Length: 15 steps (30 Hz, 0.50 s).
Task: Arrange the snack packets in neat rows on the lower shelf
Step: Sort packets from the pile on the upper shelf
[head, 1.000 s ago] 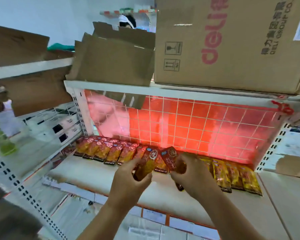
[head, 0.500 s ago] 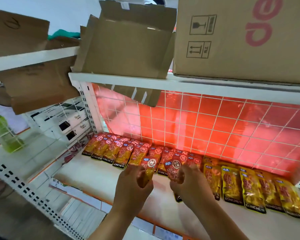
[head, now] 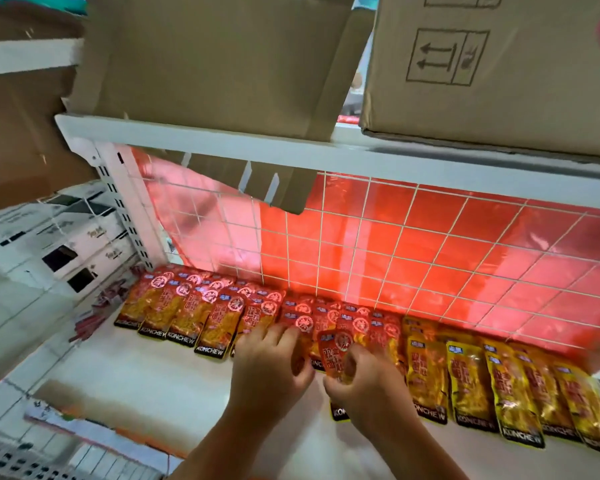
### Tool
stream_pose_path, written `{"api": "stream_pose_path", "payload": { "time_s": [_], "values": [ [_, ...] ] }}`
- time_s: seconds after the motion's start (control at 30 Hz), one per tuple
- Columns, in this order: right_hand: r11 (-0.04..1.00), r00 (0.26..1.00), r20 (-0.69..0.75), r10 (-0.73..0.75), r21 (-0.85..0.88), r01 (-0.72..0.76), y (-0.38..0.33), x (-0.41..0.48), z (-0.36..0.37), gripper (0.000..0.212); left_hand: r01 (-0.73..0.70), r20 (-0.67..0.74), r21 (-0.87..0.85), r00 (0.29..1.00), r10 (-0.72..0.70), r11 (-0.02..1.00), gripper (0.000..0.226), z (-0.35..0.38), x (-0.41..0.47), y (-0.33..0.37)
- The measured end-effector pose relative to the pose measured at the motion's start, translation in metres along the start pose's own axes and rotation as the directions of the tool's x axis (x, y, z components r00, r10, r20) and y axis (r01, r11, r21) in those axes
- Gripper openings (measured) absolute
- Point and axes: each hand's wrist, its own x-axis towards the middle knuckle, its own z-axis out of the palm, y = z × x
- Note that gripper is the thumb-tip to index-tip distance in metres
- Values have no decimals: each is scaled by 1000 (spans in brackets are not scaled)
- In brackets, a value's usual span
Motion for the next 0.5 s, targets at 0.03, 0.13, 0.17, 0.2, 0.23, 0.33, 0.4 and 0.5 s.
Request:
{"api": "stream_pose_path", "payload": {
  "time_s": [0.03, 0.13, 0.17, 0.2, 0.23, 0.33, 0.4, 0.5],
  "values": [
    [1000, 1000, -10, 18, -1, -18, -1, 4, 3, 35, -20, 0, 5, 1000, 20, 1000, 46, 4, 3, -3],
    [997, 996, -44, 73, -33, -74, -3, 10, 12, 44, -41, 13, 19, 999, 41, 999, 44, 16, 13, -13],
    [994, 994, -47, 99, -46, -101, -4, 12, 15, 44, -43, 18, 12, 999, 43, 999, 41, 18, 16, -16],
    [991, 992, -45, 121, -55, -124, -6, 13, 16, 43, -46, 35, 7, 998, 46, 999, 38, 20, 18, -18],
    [988, 989, -44, 140, -59, -143, -8, 13, 18, 43, -50, 63, 4, 997, 49, 999, 36, 20, 20, -19],
    [983, 985, -45, 169, -61, -172, -11, 14, 21, 45, -43, 119, -2, 992, 43, 999, 38, 18, 22, -23],
    [979, 981, -24, 191, -75, -192, -15, 16, 21, 43, -44, 123, -25, 991, 47, 999, 35, 19, 21, -26],
    [974, 978, -8, 209, -84, -209, -18, 19, 21, 40, -65, 105, -59, 992, 71, 996, 32, 24, 19, -30]
  ]
}}
